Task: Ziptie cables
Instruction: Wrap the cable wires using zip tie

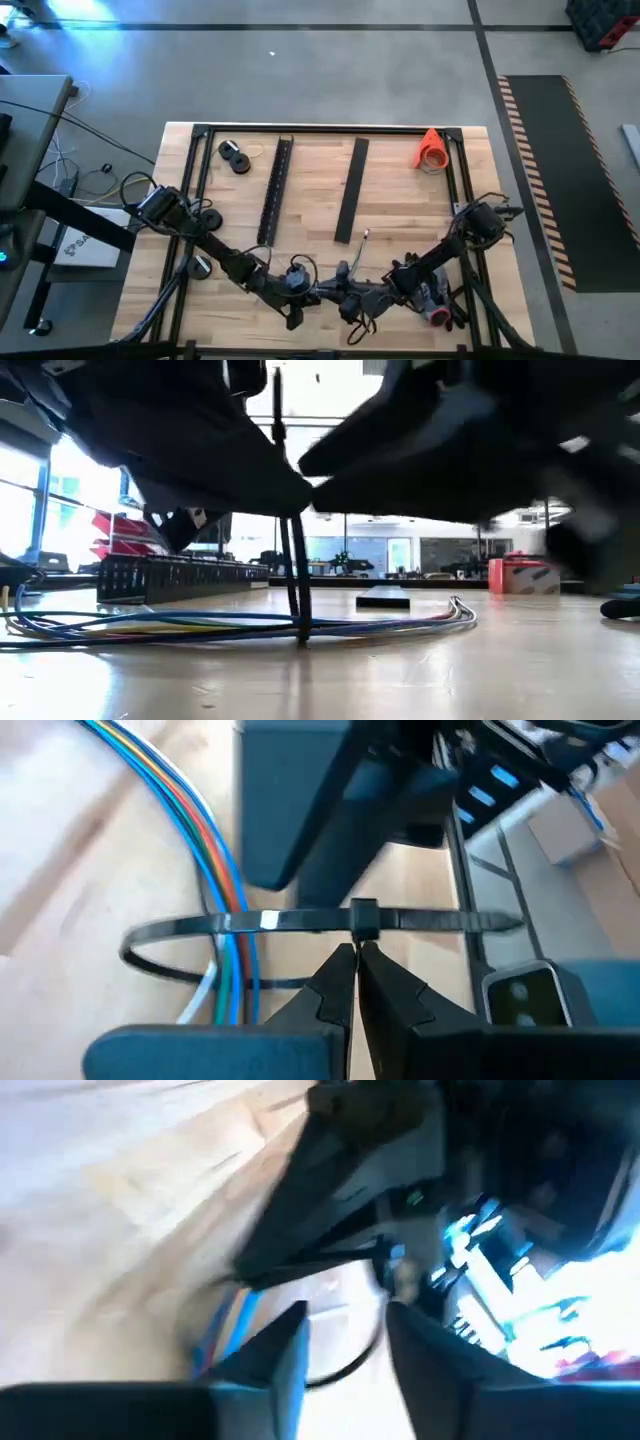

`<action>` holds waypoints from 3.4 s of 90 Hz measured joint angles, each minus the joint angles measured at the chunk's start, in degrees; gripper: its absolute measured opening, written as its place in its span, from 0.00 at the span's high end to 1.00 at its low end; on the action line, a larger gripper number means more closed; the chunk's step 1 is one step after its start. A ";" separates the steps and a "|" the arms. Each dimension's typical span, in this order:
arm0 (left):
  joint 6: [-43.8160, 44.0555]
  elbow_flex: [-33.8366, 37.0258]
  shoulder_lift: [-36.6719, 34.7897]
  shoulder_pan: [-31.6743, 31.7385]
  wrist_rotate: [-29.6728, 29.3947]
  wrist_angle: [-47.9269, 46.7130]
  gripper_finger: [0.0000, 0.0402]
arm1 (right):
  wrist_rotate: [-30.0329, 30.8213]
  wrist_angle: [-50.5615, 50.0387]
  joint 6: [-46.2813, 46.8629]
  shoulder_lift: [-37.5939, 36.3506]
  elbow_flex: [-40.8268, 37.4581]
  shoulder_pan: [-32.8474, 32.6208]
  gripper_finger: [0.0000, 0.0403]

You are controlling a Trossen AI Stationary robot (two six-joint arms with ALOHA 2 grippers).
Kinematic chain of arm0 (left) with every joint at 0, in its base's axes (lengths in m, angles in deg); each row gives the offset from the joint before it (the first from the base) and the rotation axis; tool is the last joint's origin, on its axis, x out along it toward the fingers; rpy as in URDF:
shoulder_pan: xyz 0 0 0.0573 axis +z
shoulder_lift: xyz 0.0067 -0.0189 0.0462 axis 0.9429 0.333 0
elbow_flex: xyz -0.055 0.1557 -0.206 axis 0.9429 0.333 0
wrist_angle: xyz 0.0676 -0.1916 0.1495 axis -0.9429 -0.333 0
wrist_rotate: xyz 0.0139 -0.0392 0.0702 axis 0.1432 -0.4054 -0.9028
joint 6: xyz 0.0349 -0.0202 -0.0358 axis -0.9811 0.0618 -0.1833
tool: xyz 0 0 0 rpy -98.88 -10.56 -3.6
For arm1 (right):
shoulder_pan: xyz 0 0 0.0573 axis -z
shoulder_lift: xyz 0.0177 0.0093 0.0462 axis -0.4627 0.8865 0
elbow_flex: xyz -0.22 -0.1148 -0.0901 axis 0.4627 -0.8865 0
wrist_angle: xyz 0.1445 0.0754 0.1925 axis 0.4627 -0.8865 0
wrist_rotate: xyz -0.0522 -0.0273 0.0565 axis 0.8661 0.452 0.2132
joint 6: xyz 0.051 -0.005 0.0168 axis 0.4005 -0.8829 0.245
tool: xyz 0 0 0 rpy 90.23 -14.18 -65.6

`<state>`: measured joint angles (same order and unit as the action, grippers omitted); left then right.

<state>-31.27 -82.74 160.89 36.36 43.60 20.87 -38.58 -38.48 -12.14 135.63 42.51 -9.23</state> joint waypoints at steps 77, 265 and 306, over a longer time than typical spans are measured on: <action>-4.91 -1.33 6.91 2.61 -19.60 8.76 1.00 | 4.49 -19.86 55.31 -10.46 0.00 2.85 0.50; -27.52 -1.15 -2.82 4.64 -12.17 -7.30 0.70 | -3.14 -19.36 43.16 -9.11 -2.84 5.38 1.00; -37.62 -1.13 0.26 12.06 3.92 -2.12 0.63 | -3.98 -17.55 48.61 -9.13 -2.84 5.28 1.00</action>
<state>-68.90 -83.87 161.15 48.42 47.52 18.75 -42.56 -56.04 36.47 126.50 39.67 -3.95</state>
